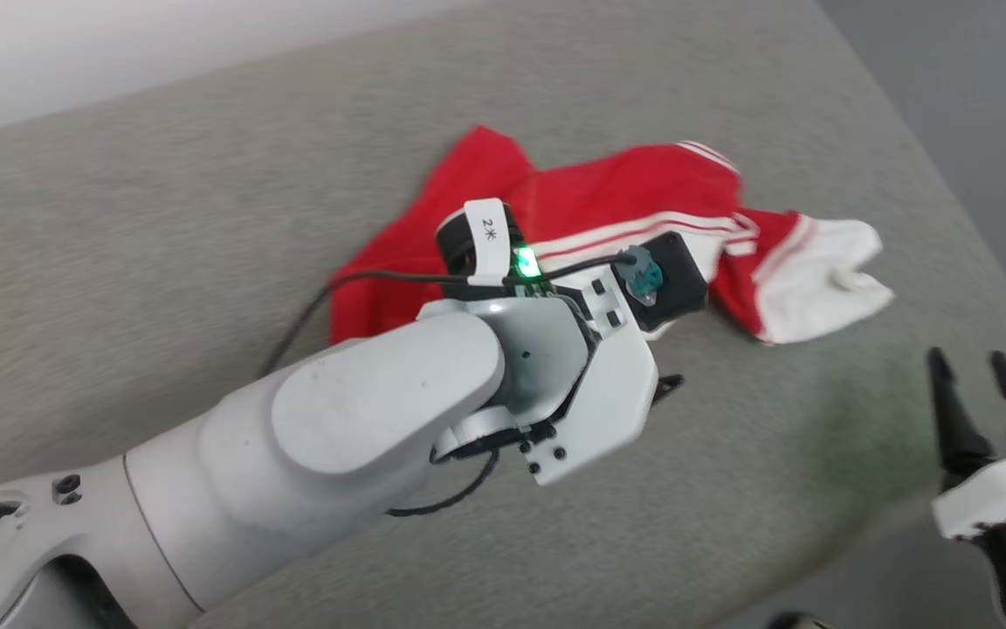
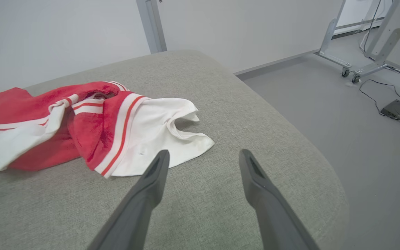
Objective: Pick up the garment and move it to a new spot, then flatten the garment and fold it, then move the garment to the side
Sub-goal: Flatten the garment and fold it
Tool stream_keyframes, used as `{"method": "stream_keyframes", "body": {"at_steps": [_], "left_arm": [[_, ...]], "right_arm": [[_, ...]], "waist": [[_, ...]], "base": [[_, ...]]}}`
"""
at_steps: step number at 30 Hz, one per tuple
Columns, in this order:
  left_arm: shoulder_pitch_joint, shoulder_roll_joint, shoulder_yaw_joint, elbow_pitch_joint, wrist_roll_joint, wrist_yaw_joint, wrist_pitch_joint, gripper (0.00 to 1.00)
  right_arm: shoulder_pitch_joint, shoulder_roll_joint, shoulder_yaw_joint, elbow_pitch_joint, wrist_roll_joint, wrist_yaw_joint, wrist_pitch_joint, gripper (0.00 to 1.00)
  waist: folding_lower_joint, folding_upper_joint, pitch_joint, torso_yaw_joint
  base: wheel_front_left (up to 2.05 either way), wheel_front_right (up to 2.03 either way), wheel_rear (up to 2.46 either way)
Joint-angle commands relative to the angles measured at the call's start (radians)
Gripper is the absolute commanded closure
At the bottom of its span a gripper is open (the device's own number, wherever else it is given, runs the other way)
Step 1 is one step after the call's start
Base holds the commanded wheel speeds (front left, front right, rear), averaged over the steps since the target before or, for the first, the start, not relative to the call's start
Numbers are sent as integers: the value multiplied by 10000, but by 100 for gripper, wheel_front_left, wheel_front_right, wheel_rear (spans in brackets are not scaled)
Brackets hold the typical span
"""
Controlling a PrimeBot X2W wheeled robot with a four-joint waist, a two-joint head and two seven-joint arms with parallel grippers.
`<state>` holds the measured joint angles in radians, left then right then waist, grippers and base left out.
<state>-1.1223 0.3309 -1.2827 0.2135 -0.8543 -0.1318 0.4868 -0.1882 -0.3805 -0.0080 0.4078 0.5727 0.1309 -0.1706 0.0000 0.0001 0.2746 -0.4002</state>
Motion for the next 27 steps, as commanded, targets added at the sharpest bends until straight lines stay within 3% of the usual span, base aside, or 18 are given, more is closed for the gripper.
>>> {"method": "stream_keyframes", "body": {"at_steps": [1,7,16,25,26,27], "left_arm": [[-110,18,35,253,44,25,331,0],[-184,8,29,1200,656,25,960,0],[-338,204,21,2472,1621,25,946,0],[-129,156,25,2662,1868,25,881,0],[-119,137,25,2665,1898,25,890,51],[-153,125,25,2685,1870,25,774,69]], "right_arm": [[-216,161,251,39,-54,-3,-88,0],[-584,533,1047,385,-27,-3,-268,0],[-821,719,1549,696,250,-3,-619,0],[-1156,732,2015,750,307,-3,-732,0],[-1192,722,2066,763,326,-3,-738,0],[-1239,707,2114,767,349,-3,-748,0]], "waist": [[0,-1,387,-832],[0,-1,701,-1573],[0,-1,1107,-1703],[0,-1,1236,-1757],[0,-1,1243,-1761],[0,-1,1260,-1765]], "base": [[0,0,0],[0,0,0],[0,0,0],[0,0,0],[0,0,0],[0,0,0]]}}
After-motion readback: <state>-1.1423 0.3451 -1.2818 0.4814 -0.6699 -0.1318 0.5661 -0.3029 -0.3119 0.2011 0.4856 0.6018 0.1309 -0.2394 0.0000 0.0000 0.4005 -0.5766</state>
